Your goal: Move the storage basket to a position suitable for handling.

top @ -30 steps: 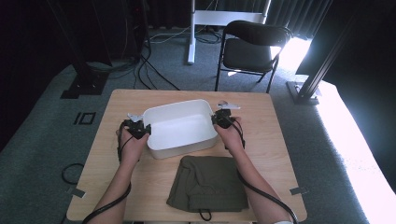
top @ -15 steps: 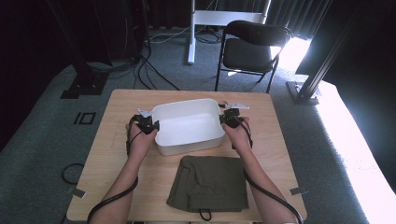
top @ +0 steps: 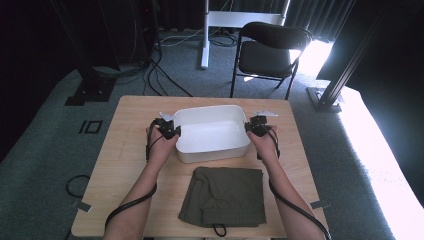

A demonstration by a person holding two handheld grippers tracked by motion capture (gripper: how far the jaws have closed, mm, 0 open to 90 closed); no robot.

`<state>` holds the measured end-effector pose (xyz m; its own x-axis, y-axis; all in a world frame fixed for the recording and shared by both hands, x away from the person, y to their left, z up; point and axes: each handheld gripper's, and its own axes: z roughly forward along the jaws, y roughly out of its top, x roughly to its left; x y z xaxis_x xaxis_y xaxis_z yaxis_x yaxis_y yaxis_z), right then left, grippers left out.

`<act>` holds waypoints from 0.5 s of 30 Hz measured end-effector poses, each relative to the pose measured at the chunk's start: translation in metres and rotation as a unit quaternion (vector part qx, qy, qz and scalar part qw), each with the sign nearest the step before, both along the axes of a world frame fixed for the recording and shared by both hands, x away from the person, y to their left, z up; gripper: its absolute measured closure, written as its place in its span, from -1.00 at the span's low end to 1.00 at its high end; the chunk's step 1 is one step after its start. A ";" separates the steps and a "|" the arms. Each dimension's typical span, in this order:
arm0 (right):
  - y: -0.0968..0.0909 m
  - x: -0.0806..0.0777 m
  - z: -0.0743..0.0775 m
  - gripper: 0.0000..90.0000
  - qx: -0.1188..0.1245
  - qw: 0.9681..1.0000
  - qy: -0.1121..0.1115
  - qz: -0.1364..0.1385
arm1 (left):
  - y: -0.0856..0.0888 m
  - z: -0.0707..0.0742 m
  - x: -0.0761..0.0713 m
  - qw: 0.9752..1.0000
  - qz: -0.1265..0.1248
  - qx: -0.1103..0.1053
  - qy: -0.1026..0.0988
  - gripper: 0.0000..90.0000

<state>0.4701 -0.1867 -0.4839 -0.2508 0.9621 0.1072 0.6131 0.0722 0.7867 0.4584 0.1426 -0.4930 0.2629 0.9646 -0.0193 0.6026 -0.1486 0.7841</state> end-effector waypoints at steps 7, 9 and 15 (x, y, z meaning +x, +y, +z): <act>-0.018 0.000 0.000 0.91 0.002 1.000 -0.001 -0.016 | -0.018 0.000 0.010 1.000 -0.015 0.006 -0.002 0.60; -0.021 0.000 -0.001 0.91 0.005 1.000 -0.002 -0.018 | -0.021 0.000 0.011 1.000 -0.017 0.007 -0.003 0.60; -0.037 -0.001 -0.001 0.90 0.004 0.999 -0.004 -0.035 | -0.038 0.000 0.019 0.999 -0.033 0.011 -0.004 0.60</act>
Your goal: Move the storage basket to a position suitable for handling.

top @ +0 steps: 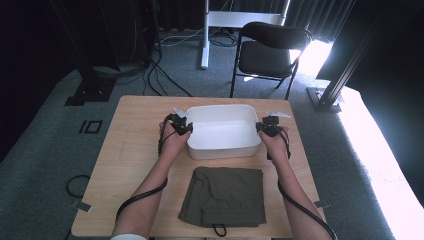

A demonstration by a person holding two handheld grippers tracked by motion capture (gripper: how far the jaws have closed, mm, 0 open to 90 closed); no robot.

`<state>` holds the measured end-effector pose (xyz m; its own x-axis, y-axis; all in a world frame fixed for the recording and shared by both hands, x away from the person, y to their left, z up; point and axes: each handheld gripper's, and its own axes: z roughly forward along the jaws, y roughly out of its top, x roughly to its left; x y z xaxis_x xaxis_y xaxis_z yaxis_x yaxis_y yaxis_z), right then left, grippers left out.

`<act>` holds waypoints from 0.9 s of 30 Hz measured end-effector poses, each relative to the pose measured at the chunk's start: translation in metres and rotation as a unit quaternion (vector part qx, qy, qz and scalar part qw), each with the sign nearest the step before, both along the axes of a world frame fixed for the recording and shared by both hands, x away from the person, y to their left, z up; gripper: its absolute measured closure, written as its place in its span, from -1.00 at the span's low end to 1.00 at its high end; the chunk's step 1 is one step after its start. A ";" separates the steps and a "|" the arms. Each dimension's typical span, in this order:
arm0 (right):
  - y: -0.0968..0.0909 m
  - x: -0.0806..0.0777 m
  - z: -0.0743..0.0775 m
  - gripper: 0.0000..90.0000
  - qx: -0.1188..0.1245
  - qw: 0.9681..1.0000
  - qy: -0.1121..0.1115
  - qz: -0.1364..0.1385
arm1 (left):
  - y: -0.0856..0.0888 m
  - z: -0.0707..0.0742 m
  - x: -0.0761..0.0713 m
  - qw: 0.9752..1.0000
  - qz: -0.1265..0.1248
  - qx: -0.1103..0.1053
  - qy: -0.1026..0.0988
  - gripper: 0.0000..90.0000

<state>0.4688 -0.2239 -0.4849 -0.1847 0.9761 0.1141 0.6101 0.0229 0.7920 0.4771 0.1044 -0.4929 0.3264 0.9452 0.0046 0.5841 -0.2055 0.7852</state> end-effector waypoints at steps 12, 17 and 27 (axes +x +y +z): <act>-0.021 -0.001 0.000 0.90 0.005 1.000 0.003 -0.018 | -0.019 0.000 0.012 1.000 -0.020 0.003 0.000 0.60; -0.029 -0.002 0.000 0.90 0.007 1.000 0.004 -0.026 | -0.029 0.001 0.021 0.999 -0.032 0.013 0.001 0.60; -0.050 -0.003 -0.001 0.89 0.013 0.999 0.004 -0.042 | -0.049 0.001 0.029 0.999 -0.052 0.014 0.000 0.60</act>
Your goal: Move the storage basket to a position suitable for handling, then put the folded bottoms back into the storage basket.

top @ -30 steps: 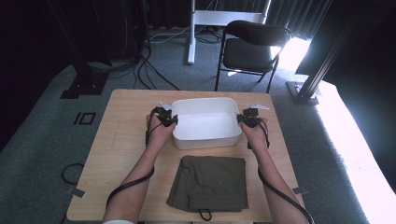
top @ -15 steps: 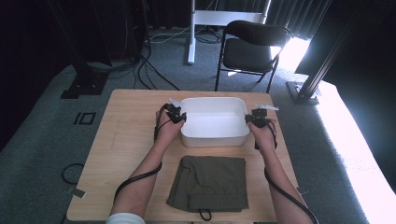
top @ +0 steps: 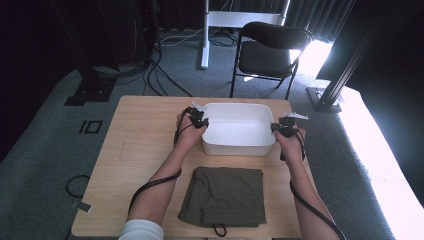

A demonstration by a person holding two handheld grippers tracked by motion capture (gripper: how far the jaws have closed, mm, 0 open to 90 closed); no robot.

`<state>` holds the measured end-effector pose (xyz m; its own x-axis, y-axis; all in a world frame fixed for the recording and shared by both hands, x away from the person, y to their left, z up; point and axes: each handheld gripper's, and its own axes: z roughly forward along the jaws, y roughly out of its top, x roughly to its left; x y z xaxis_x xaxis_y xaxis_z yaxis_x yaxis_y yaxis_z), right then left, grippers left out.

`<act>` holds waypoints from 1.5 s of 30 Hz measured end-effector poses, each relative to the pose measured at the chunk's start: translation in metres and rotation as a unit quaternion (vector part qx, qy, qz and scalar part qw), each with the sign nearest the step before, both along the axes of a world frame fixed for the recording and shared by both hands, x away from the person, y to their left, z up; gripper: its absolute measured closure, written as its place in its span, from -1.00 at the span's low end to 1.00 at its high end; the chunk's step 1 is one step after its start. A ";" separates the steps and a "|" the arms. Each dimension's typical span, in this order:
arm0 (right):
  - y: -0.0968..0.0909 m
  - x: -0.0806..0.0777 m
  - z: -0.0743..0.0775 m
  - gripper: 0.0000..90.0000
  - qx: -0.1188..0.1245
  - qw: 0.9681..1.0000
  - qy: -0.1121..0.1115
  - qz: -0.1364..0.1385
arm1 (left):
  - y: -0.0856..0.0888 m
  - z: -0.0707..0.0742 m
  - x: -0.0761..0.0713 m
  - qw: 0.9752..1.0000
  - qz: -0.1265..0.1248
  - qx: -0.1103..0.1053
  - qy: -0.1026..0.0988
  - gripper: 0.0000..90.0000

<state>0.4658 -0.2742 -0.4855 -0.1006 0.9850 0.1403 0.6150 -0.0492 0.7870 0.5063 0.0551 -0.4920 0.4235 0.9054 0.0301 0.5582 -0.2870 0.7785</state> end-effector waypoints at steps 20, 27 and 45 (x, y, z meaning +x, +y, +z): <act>-0.001 0.002 0.006 0.22 0.010 0.999 -0.017 0.034 | 0.015 0.001 0.003 0.998 -0.029 -0.049 0.004 -0.01; 0.000 0.001 0.011 -0.37 0.026 0.995 -0.048 0.085 | 0.017 0.010 0.000 0.997 -0.051 -0.055 -0.010 -0.39; 0.006 -0.013 0.021 -0.67 0.004 0.992 -0.064 0.109 | 0.029 0.028 -0.028 0.994 -0.083 -0.069 -0.016 -0.55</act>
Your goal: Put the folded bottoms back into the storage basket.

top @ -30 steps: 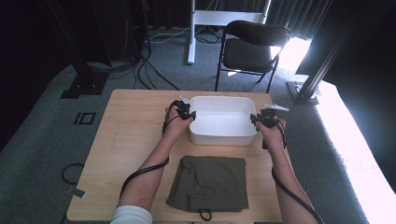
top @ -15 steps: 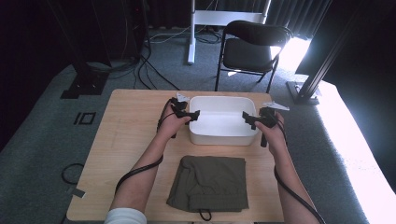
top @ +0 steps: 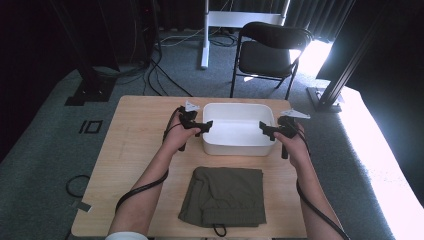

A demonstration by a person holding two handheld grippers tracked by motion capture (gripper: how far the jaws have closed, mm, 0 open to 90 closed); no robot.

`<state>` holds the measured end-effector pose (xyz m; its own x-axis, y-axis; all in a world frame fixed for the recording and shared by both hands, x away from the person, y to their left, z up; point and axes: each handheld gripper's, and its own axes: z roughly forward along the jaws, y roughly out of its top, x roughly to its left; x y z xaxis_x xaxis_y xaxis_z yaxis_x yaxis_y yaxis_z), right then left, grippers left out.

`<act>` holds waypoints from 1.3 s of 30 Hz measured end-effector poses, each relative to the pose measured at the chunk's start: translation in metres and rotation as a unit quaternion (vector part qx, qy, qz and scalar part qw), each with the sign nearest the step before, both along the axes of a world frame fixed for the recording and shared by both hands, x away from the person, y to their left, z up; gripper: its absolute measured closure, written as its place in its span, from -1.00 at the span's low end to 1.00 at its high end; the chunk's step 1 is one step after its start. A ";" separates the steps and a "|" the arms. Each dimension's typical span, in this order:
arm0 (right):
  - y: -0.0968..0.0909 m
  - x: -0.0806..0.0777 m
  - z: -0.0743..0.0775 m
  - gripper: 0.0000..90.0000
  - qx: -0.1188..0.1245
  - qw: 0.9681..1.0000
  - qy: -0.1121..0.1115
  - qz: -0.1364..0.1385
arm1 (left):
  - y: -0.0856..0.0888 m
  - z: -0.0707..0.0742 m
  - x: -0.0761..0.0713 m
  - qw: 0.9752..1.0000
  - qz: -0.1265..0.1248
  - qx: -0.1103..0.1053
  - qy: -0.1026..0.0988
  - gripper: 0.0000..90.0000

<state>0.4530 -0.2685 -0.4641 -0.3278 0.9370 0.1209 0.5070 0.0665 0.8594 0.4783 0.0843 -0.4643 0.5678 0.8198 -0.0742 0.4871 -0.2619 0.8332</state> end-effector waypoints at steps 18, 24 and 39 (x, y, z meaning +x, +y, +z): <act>0.000 -0.023 0.008 -0.69 0.012 1.000 -0.010 0.027 | 0.014 0.006 -0.030 1.000 -0.021 -0.003 0.009 -0.56; 0.003 -0.031 0.013 -0.70 0.005 1.000 -0.015 0.024 | 0.017 0.010 -0.040 1.000 -0.029 -0.010 0.000 -0.56; 0.010 -0.063 0.015 -0.70 0.021 0.999 -0.034 0.033 | 0.015 0.004 -0.063 0.998 -0.052 -0.020 0.001 -0.56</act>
<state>0.3903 -0.2590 -0.4492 -0.3976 0.9075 0.1354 0.4428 0.0605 0.8946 0.4154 0.0992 -0.4604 0.6488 0.7534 -0.1067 0.4615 -0.2782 0.8424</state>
